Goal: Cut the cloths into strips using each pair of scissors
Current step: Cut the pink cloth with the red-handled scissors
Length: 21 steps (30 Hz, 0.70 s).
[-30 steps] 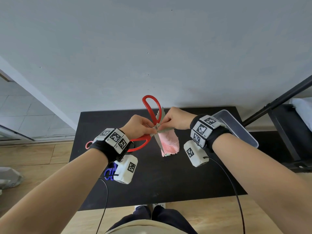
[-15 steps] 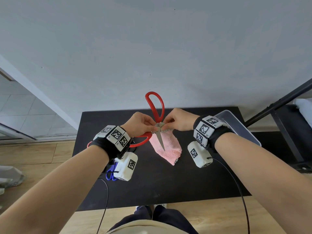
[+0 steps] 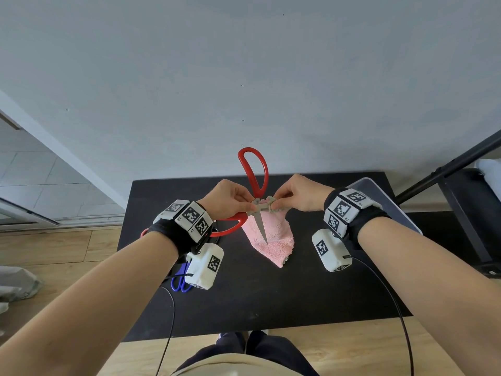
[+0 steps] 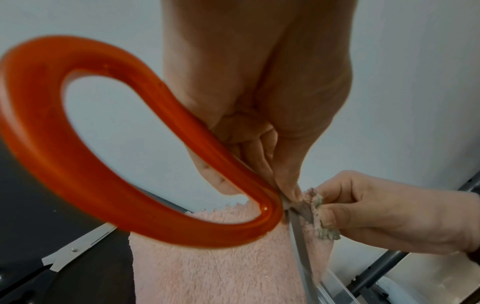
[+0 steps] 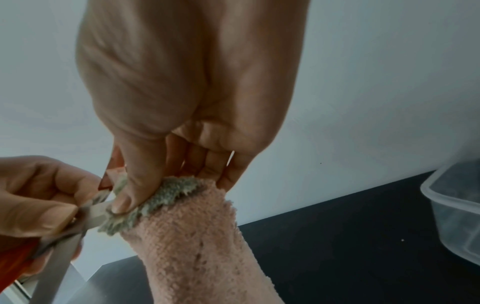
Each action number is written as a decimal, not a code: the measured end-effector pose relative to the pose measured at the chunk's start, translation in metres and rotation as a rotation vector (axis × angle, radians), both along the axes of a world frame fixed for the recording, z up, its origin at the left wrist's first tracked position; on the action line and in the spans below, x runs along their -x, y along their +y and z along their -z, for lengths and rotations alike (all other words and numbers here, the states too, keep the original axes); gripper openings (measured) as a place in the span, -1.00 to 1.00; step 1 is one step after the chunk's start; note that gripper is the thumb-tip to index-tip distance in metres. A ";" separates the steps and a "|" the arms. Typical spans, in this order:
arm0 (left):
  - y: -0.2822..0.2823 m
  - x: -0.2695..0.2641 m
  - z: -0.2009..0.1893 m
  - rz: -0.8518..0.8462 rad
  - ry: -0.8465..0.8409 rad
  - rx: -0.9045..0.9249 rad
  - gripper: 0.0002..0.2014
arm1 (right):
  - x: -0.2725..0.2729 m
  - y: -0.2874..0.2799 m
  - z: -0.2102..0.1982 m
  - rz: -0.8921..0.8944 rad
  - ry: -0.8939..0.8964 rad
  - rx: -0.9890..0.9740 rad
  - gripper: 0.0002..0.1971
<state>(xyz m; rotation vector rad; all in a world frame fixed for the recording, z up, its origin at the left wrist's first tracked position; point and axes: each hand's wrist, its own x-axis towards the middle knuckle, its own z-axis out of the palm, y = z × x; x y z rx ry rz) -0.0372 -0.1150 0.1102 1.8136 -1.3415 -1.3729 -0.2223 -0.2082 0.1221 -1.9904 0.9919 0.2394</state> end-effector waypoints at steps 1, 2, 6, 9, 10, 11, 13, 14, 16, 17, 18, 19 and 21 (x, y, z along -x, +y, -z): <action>0.000 0.000 0.000 0.003 -0.007 0.003 -0.84 | 0.001 0.000 0.000 0.003 -0.001 0.000 -0.73; 0.000 0.000 0.000 0.005 -0.011 0.005 -0.84 | 0.002 -0.001 0.001 0.004 0.001 0.000 -0.73; -0.001 -0.001 -0.001 0.011 -0.013 0.003 -0.84 | 0.004 -0.001 0.001 0.017 -0.001 0.007 -0.71; -0.001 -0.001 -0.002 0.004 -0.014 0.001 -0.86 | 0.005 -0.003 0.001 0.030 -0.008 0.003 -0.71; -0.001 -0.002 -0.001 0.003 -0.017 0.002 -0.86 | 0.006 -0.003 0.002 0.037 -0.013 -0.003 -0.71; -0.001 -0.002 -0.001 0.003 -0.019 0.003 -0.87 | 0.006 -0.004 0.002 0.043 -0.019 -0.010 -0.71; 0.000 -0.003 -0.001 -0.002 -0.017 0.003 -0.87 | 0.007 -0.006 0.002 0.049 -0.027 -0.014 -0.72; 0.000 -0.003 -0.001 -0.006 -0.013 0.000 -0.87 | 0.008 -0.007 0.003 0.049 -0.031 -0.010 -0.72; -0.001 -0.003 -0.001 -0.015 -0.005 -0.008 -0.86 | 0.010 -0.009 0.004 0.054 -0.044 -0.003 -0.74; 0.000 -0.002 -0.001 -0.018 -0.003 -0.011 -0.86 | 0.011 -0.009 0.004 0.058 -0.054 0.002 -0.75; 0.000 -0.002 -0.001 -0.019 -0.004 -0.016 -0.86 | 0.012 -0.009 0.005 0.061 -0.063 0.008 -0.75; 0.000 -0.002 -0.001 -0.018 -0.006 -0.019 -0.86 | 0.013 -0.009 0.006 0.061 -0.068 0.012 -0.75; 0.001 -0.003 -0.001 -0.014 -0.013 -0.024 -0.85 | 0.014 -0.009 0.008 0.063 -0.075 0.015 -0.76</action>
